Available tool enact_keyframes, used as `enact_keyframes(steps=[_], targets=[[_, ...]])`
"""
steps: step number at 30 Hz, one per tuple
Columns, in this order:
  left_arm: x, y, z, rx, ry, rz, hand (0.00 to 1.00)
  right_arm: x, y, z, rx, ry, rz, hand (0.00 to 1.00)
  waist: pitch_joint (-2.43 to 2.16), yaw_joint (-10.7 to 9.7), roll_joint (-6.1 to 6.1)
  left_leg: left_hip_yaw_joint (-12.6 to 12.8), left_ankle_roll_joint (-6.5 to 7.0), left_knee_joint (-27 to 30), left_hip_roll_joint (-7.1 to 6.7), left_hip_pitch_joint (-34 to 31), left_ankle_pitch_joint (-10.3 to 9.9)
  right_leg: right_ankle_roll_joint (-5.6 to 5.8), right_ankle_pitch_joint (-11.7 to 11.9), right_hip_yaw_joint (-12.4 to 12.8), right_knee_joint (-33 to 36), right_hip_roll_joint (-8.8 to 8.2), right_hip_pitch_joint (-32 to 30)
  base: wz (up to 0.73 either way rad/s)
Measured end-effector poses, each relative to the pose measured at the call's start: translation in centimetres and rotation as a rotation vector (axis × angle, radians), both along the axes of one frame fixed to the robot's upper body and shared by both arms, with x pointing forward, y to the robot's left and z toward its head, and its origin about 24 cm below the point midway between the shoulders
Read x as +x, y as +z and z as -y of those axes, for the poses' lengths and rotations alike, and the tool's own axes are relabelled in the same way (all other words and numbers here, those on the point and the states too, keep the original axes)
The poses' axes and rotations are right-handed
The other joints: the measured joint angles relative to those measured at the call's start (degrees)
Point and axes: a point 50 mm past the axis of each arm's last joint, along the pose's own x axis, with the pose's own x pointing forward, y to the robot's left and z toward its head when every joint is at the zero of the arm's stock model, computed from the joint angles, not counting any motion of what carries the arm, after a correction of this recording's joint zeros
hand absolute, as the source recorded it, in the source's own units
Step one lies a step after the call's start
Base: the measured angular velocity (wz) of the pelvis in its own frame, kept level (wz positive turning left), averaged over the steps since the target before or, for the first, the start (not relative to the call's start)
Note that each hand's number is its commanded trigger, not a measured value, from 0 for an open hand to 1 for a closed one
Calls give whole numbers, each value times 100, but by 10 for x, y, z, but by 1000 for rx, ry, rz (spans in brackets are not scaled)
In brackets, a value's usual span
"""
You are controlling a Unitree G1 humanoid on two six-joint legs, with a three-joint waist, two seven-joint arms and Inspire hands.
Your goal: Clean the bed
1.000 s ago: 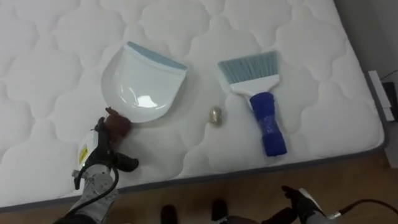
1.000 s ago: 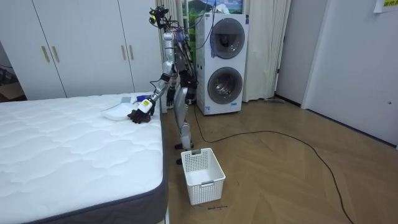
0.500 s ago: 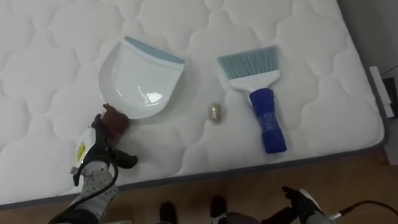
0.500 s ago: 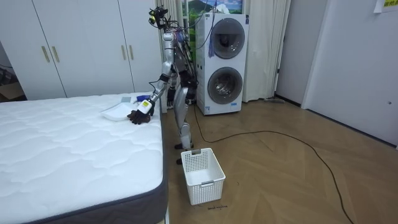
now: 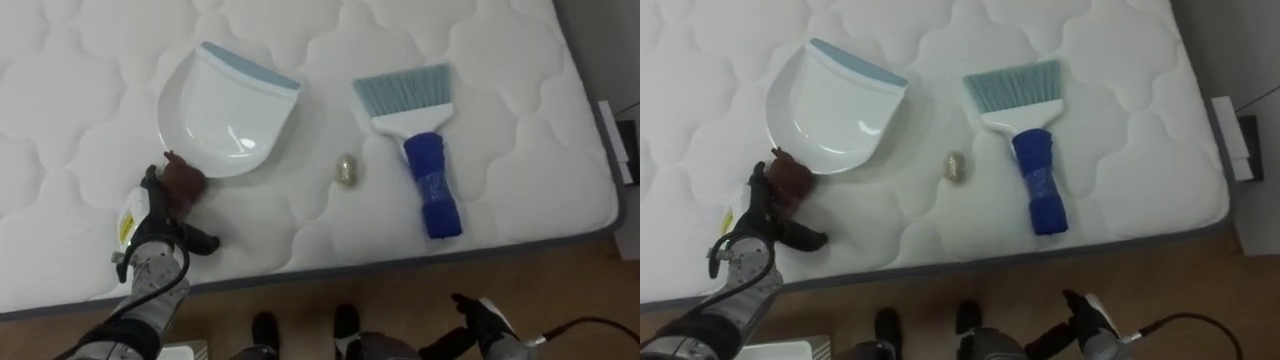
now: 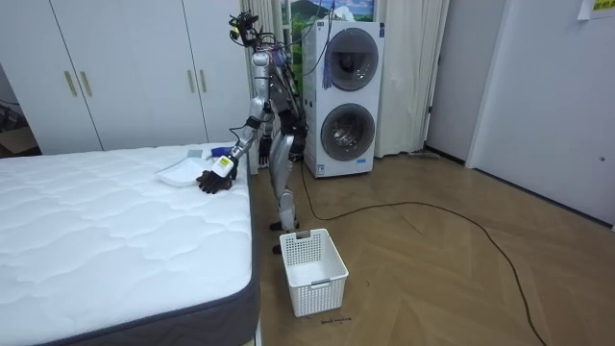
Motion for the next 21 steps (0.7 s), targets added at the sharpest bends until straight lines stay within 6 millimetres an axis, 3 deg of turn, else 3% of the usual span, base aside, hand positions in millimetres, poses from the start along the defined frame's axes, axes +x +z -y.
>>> enact_keyframes(steps=[2, 3, 4, 5, 10, 18, 21], targets=[[2, 1, 0, 0, -4, -3, 0, 0, 0, 0, 0, 0, 1, 0, 9, 3, 12, 4, 11, 66, 11, -29, -8, 2, -8, -6, 29, 3, -2, 4], [3, 2, 0, 1, -6, -7, 14, 1, 0, 0, 1, -1, 3, 0, 18, -4, 12, 11, 35, 86, 6, -35, -26, -5, -32, -6, 108, -20, -35, 0], [4, 2, 0, 3, -8, -7, 75, 1, 1, 0, 0, -1, 6, 0, 18, -7, 13, 14, 38, 96, 2, -52, -29, -5, -45, -6, 146, -33, -70, 0], [5, 4, 0, 4, -13, -6, 100, 4, 2, 0, 0, 0, 18, 0, 25, -17, 20, 16, 39, 134, -8, -110, -29, -6, -63, -6, 218, -51, -140, 0], [12, 11, -6, 9, -9, -10, 100, 6, 4, 1, -3, -20, 26, 0, 37, -99, 26, 17, 41, 181, -31, -262, -31, -24, -122, 13, 450, -90, -360, 4], [26, 34, -33, 103, 62, 12, 100, 0, 1, 2, -23, -3, -8, 0, 65, -182, 72, 51, 34, 183, -49, -352, -29, -69, -145, -17, 599, -152, -516, 0], [25, 33, -35, 110, 74, -9, 100, -1, 1, 2, -24, -4, -12, 0, 74, -254, 92, 49, 50, 163, -79, -351, -41, -45, -164, -11, 588, -170, -521, 0]])
